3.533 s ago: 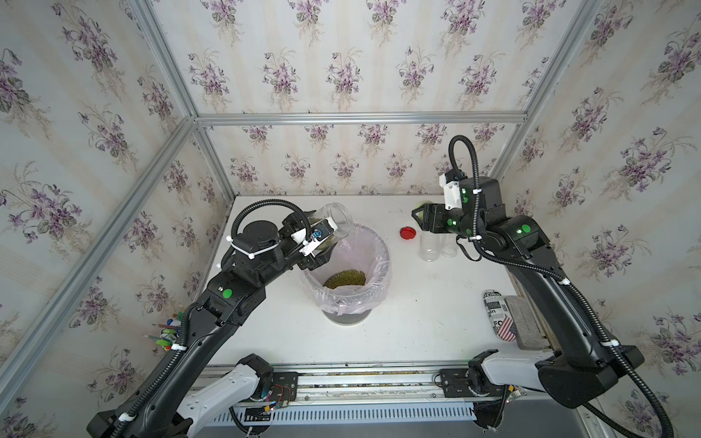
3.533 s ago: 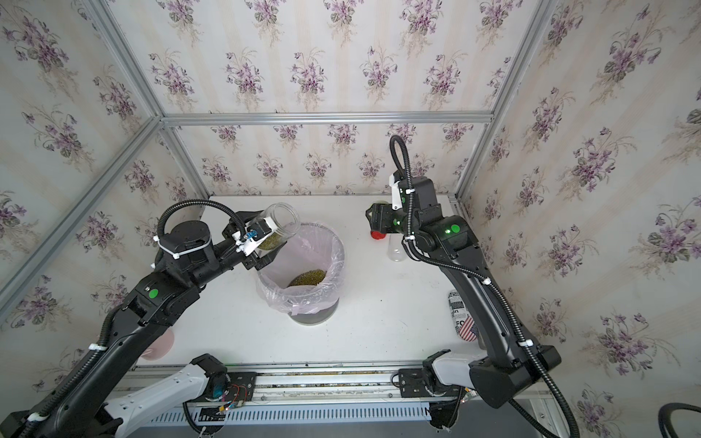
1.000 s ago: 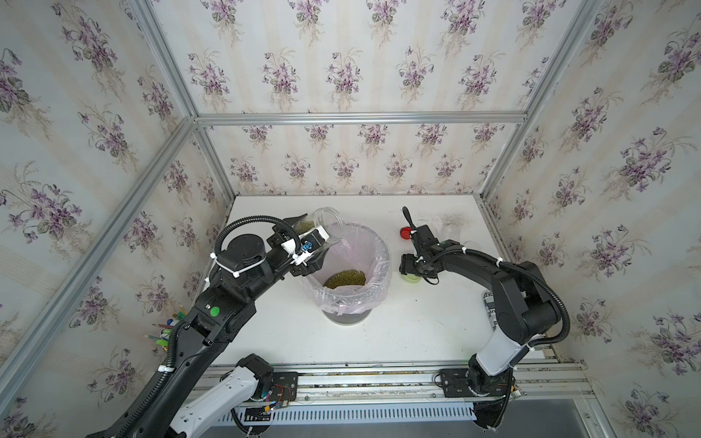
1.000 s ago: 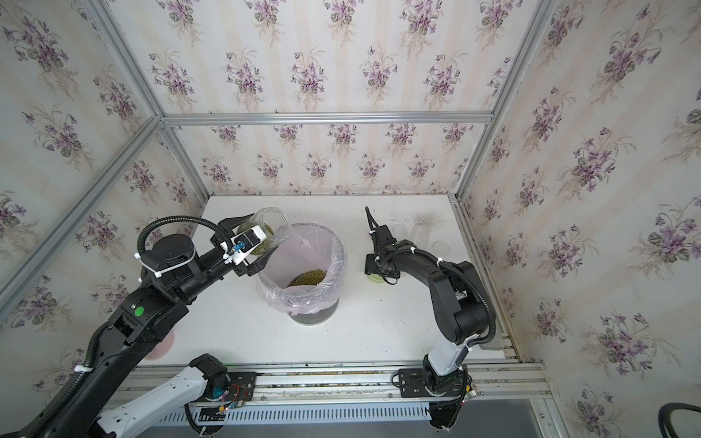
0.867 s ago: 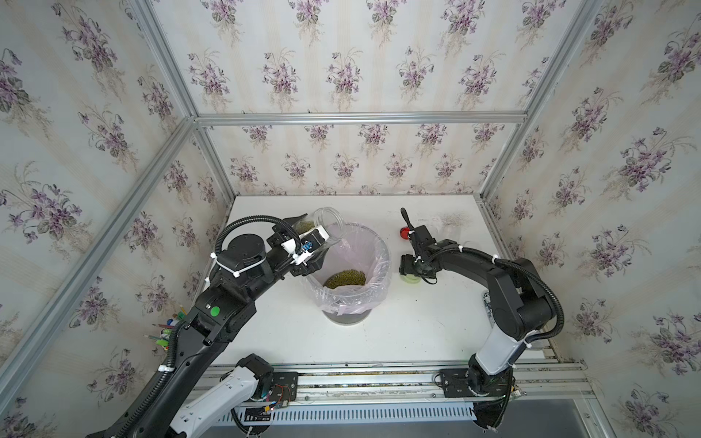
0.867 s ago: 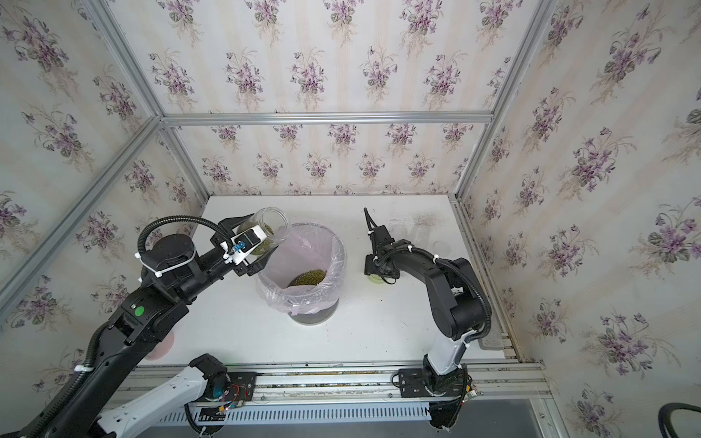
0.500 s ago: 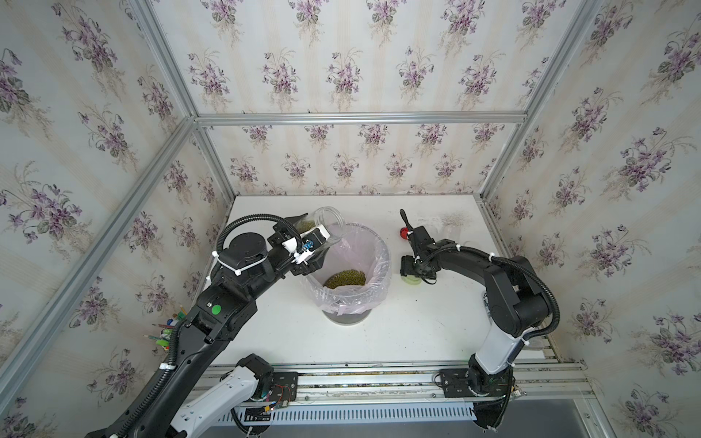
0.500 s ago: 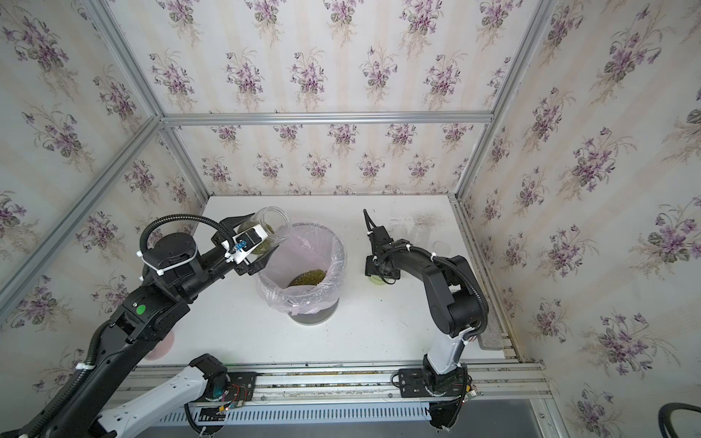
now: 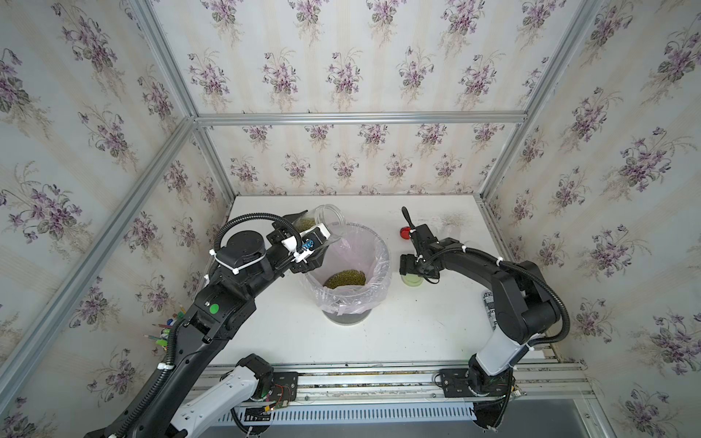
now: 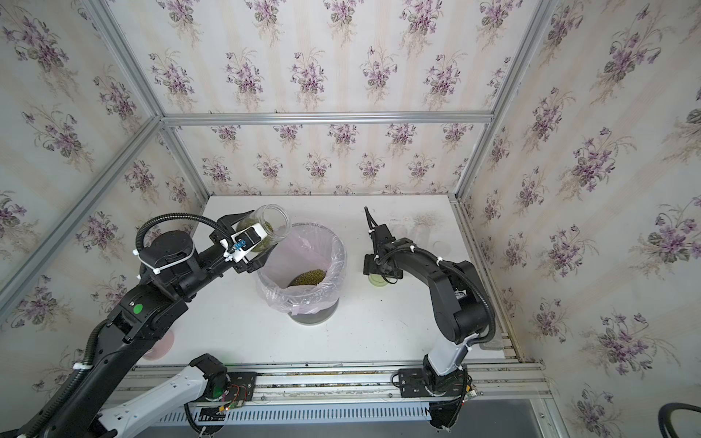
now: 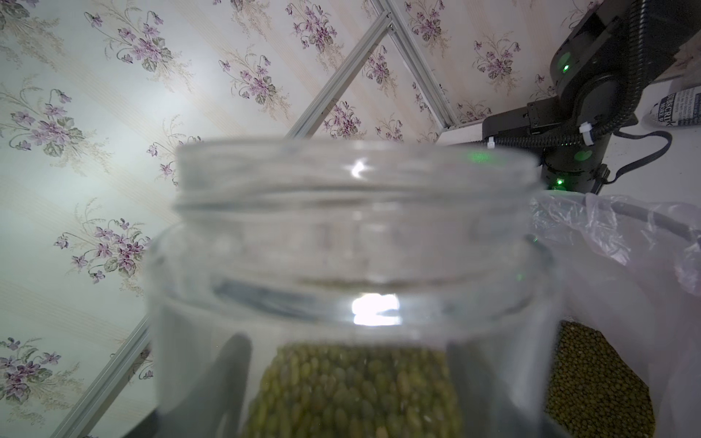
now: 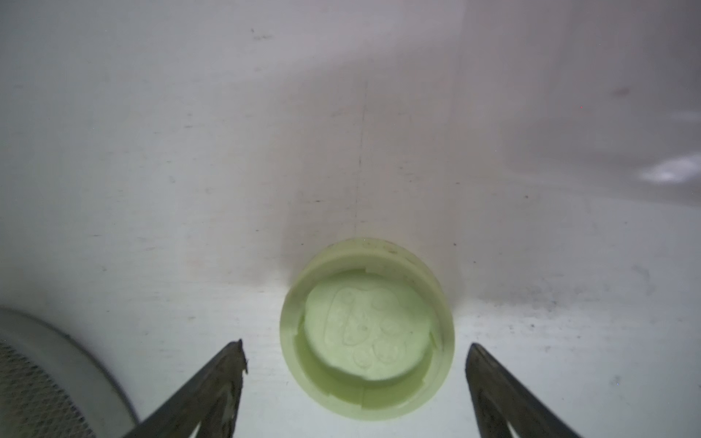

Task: Empty moldy mung beans from jars
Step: Place the lid at the center of the board.

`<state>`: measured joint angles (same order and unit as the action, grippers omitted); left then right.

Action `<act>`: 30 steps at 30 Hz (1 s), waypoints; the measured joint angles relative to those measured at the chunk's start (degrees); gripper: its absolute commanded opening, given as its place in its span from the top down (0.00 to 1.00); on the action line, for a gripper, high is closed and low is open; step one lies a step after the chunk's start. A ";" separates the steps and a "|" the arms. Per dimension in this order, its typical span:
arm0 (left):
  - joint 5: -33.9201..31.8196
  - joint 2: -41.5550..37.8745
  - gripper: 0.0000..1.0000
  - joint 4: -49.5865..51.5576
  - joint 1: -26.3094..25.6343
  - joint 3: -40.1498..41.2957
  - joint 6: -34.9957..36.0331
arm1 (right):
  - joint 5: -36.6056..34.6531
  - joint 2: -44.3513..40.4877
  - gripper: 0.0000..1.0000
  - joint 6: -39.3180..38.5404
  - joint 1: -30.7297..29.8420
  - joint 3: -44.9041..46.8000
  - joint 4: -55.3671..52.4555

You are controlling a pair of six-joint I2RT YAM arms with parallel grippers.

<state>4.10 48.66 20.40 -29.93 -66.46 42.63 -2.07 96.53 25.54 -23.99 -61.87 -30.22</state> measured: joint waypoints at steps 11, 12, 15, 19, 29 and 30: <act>-2.27 1.92 1.00 1.62 0.00 -2.71 8.26 | 5.88 -13.31 0.12 0.09 0.04 -2.36 -2.86; -2.45 2.01 1.00 1.70 0.00 -2.73 9.35 | 5.99 -14.25 0.12 -0.04 0.04 -2.51 -3.10; -2.75 2.21 1.00 2.34 0.00 -3.13 12.74 | 6.80 -17.35 0.12 -0.04 0.04 -2.51 -3.80; -2.60 1.53 1.00 2.56 0.00 -2.51 18.60 | 7.87 -20.70 0.12 -0.07 0.04 -2.58 -4.28; -1.31 2.14 1.00 5.16 0.00 -2.80 28.94 | 8.90 -23.61 0.12 -0.68 0.17 -4.17 -4.76; -1.18 2.19 1.00 5.42 0.00 -3.10 29.77 | 8.90 -24.20 0.12 -0.70 0.26 -4.11 -4.74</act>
<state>2.92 50.85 25.82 -29.93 -69.56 72.40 6.83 72.34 24.84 -23.73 -65.98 -34.96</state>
